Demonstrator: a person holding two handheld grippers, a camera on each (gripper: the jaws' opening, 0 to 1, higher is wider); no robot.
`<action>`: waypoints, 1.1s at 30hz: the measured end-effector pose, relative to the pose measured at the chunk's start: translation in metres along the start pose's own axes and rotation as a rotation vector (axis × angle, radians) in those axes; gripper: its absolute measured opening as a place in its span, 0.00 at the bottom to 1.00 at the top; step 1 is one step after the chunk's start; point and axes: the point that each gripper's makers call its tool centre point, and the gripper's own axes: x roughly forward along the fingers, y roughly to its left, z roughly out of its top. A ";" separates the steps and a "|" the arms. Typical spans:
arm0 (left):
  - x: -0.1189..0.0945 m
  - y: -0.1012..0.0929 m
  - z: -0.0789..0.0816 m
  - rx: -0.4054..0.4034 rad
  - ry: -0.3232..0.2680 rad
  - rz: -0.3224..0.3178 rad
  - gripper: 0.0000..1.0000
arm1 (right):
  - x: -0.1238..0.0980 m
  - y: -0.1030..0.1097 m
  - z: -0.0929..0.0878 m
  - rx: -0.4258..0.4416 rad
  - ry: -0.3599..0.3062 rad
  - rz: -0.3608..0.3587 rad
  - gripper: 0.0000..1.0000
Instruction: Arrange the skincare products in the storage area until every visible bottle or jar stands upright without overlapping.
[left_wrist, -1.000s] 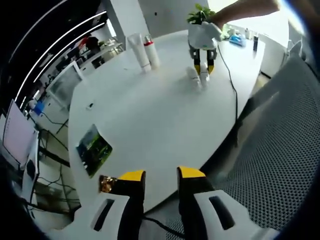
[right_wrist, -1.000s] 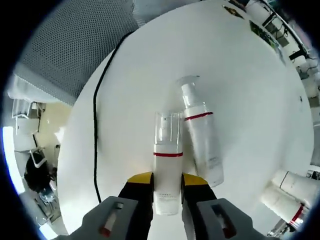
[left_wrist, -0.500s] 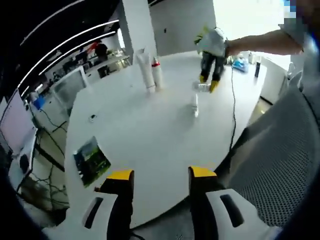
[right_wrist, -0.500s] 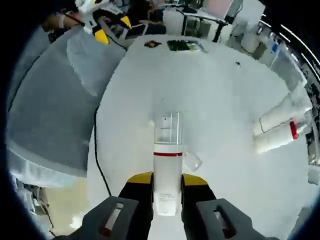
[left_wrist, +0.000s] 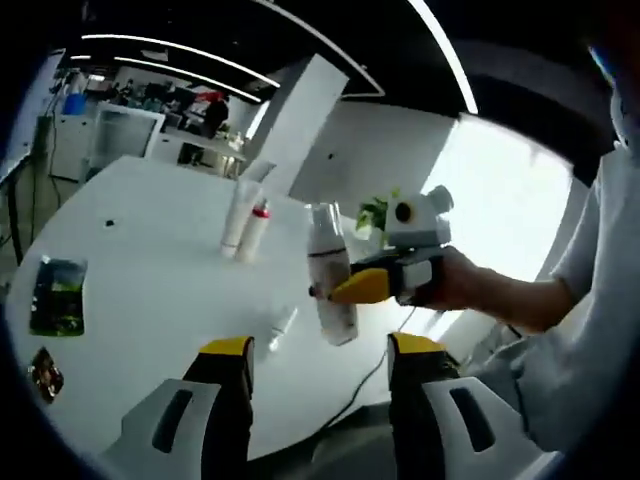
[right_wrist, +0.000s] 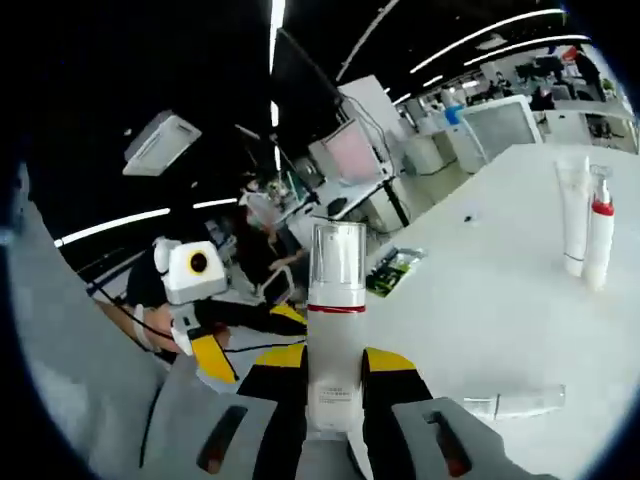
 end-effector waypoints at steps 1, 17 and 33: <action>0.000 -0.001 -0.002 0.005 0.009 -0.009 0.48 | 0.004 0.010 0.005 0.043 -0.047 0.037 0.13; -0.006 -0.024 -0.001 -0.117 0.020 -0.159 0.21 | 0.028 0.057 -0.004 0.171 -0.086 0.217 0.14; -0.008 -0.004 -0.009 0.017 0.058 0.006 0.20 | 0.025 0.039 0.019 0.167 -0.154 -0.244 0.21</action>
